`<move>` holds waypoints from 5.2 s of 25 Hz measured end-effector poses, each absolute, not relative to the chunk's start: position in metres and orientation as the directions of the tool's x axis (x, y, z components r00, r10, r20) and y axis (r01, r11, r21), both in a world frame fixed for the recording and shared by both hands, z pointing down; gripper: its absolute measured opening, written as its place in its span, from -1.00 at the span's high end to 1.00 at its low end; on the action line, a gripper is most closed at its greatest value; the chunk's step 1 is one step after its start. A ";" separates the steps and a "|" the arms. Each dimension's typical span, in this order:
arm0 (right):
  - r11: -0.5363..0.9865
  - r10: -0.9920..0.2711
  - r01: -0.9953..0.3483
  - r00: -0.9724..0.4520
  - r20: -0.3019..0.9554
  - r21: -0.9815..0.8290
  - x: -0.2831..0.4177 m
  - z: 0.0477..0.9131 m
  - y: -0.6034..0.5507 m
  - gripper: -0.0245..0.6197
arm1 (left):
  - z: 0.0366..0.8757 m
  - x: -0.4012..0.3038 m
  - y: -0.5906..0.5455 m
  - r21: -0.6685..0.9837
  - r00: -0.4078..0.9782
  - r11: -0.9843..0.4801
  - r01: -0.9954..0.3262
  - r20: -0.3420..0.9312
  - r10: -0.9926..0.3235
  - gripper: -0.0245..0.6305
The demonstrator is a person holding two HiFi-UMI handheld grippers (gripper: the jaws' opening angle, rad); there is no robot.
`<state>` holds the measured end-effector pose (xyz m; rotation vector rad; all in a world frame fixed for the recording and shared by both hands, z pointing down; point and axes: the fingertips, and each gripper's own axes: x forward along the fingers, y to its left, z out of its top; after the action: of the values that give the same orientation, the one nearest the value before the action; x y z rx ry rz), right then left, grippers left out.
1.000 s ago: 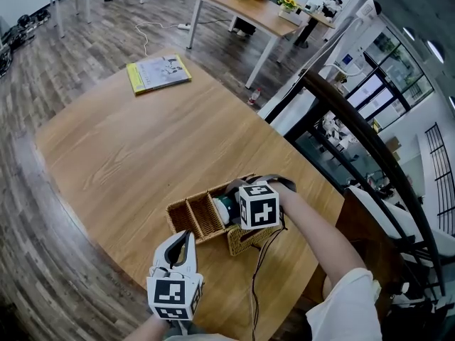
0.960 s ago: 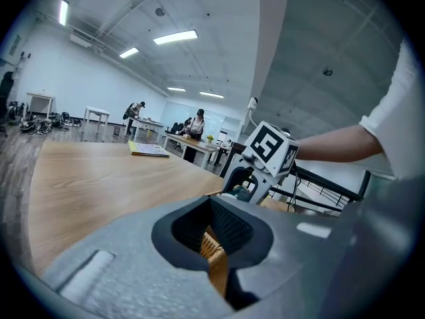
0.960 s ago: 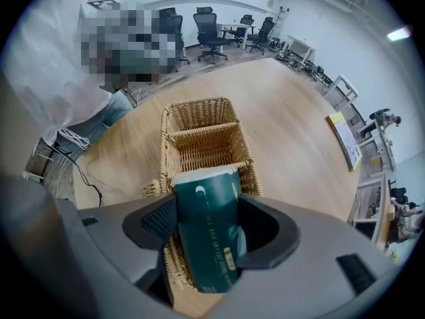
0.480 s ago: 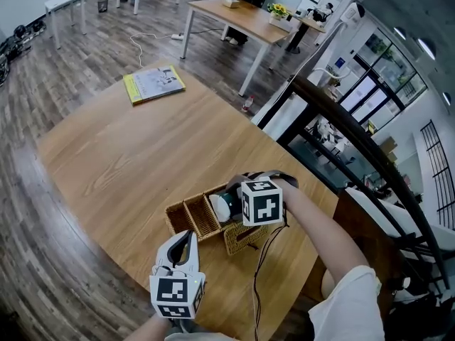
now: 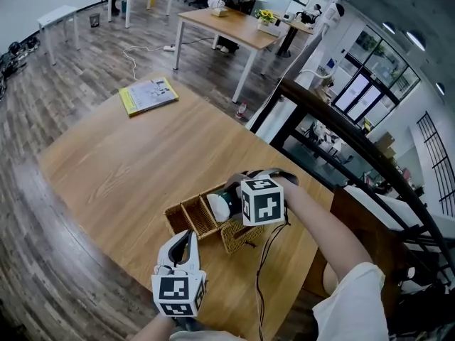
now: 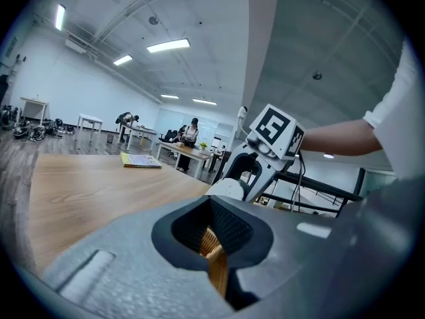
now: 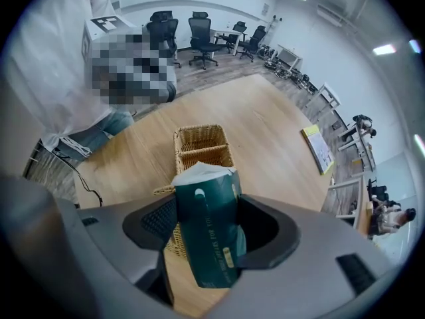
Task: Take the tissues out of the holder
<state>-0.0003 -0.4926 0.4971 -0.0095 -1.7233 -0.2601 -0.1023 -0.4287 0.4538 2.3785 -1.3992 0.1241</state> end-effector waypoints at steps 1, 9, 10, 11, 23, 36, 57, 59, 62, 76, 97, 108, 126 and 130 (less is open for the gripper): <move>0.974 -0.145 0.151 -0.169 0.975 0.171 0.001 0.494 -0.491 0.02 | 0.452 -0.102 -0.427 0.273 0.503 -0.437 -0.857 0.260 -0.824 0.97; 0.974 -0.180 0.110 -0.159 0.971 0.199 0.016 0.471 -0.470 0.03 | 0.435 -0.090 -0.416 0.258 0.535 -0.478 -0.840 0.236 -0.811 0.97; 0.974 -0.184 0.103 -0.157 0.970 0.201 0.018 0.468 -0.467 0.03 | 0.434 -0.087 -0.414 0.256 0.540 -0.485 -0.836 0.234 -0.808 0.97; 0.974 -0.187 0.096 -0.156 0.970 0.203 0.022 0.467 -0.463 0.03 | 0.433 -0.084 -0.411 0.255 0.546 -0.491 -0.833 0.233 -0.805 0.97; 0.981 -0.194 -0.033 -0.142 0.971 0.191 0.067 0.467 -0.412 0.03 | 0.431 -0.044 -0.382 0.235 0.635 -0.590 -0.772 0.239 -0.735 0.97; 0.968 -0.170 -0.209 -0.134 0.976 0.140 0.123 0.493 -0.348 0.03 | 0.442 0.008 -0.342 0.217 0.733 -0.702 -0.678 0.272 -0.624 0.97; 0.936 -0.077 -0.352 -0.195 0.978 0.003 0.162 0.582 -0.283 0.03 | 0.491 0.065 -0.305 0.226 0.784 -0.768 -0.599 0.361 -0.505 0.97; 0.937 -0.073 -0.350 -0.203 0.976 -0.003 0.159 0.587 -0.284 0.03 | 0.497 0.064 -0.305 0.227 0.779 -0.765 -0.603 0.374 -0.504 0.97; 0.941 -0.062 -0.339 -0.212 0.975 -0.014 0.154 0.592 -0.287 0.03 | 0.505 0.062 -0.307 0.229 0.770 -0.757 -0.612 0.388 -0.506 0.97; 0.952 -0.046 -0.304 -0.256 0.965 -0.035 0.140 0.609 -0.294 0.03 | 0.520 0.059 -0.314 0.230 0.742 -0.729 -0.644 0.416 -0.525 0.97; 0.950 -0.056 -0.312 -0.281 0.958 -0.036 0.129 0.621 -0.297 0.01 | 0.528 0.054 -0.317 0.225 0.732 -0.726 -0.650 0.444 -0.517 0.97; 0.933 -0.086 -0.358 -0.271 0.959 -0.017 0.131 0.623 -0.302 -0.16 | 0.523 0.049 -0.321 0.222 0.736 -0.732 -0.644 0.441 -0.513 0.97; 0.718 -0.444 -0.684 -0.306 0.842 0.130 0.158 0.558 -0.326 -0.04 | 0.487 0.062 -0.329 0.187 0.757 -0.764 -0.617 0.405 -0.512 0.97; 0.599 -0.551 -0.794 -0.313 0.773 0.105 0.163 0.549 -0.325 0.04 | 0.475 0.068 -0.330 0.165 0.767 -0.782 -0.602 0.392 -0.508 0.97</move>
<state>0.1625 -0.3250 0.5494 1.0653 -2.0091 0.3768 0.0678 -0.3299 0.4746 2.6817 -0.8615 0.4771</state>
